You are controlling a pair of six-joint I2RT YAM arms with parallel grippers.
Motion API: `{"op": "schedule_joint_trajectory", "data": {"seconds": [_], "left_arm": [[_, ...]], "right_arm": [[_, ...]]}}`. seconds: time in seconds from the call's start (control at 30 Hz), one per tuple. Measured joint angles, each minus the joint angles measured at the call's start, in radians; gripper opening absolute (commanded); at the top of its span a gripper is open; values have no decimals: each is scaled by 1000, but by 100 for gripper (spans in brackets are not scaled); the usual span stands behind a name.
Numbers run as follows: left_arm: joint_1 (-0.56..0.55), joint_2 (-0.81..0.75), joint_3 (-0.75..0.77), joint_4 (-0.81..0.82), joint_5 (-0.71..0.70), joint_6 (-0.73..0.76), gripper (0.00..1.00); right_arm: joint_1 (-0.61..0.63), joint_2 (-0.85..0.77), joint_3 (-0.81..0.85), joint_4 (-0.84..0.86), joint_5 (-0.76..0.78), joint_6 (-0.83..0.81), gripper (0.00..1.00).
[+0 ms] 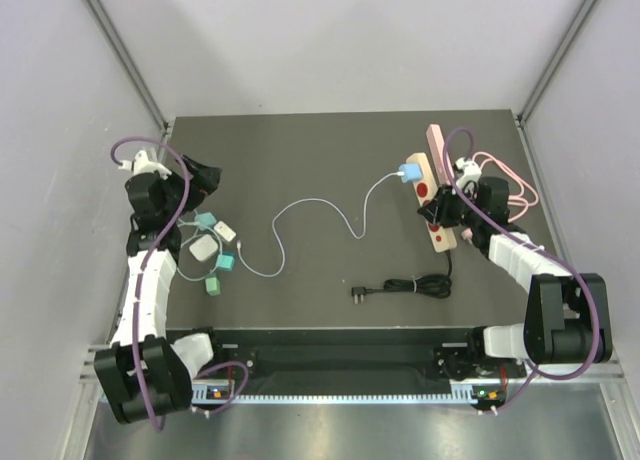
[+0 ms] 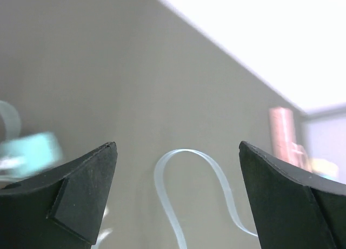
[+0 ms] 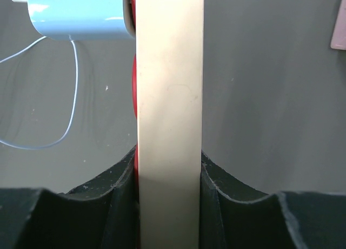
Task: Pull the plug off the socket
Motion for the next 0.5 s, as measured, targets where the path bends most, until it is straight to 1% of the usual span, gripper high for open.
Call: {"op": "schedule_joint_trajectory", "data": {"seconds": [0.17,0.27,0.37,0.5], "left_arm": [[-7,-47,0,115,176,-83,99],[-46,-71,0,179,243,-128,99],[-129,-79,0,216,264,-148,99],[-322,-74,2,223,242,-151,99]], "right_arm": [[0,0,0,0,-37,-13,0],[0,0,0,0,-46,-16,0],[0,0,0,0,-57,-17,0],[0,0,0,1,-67,-18,0]]}}
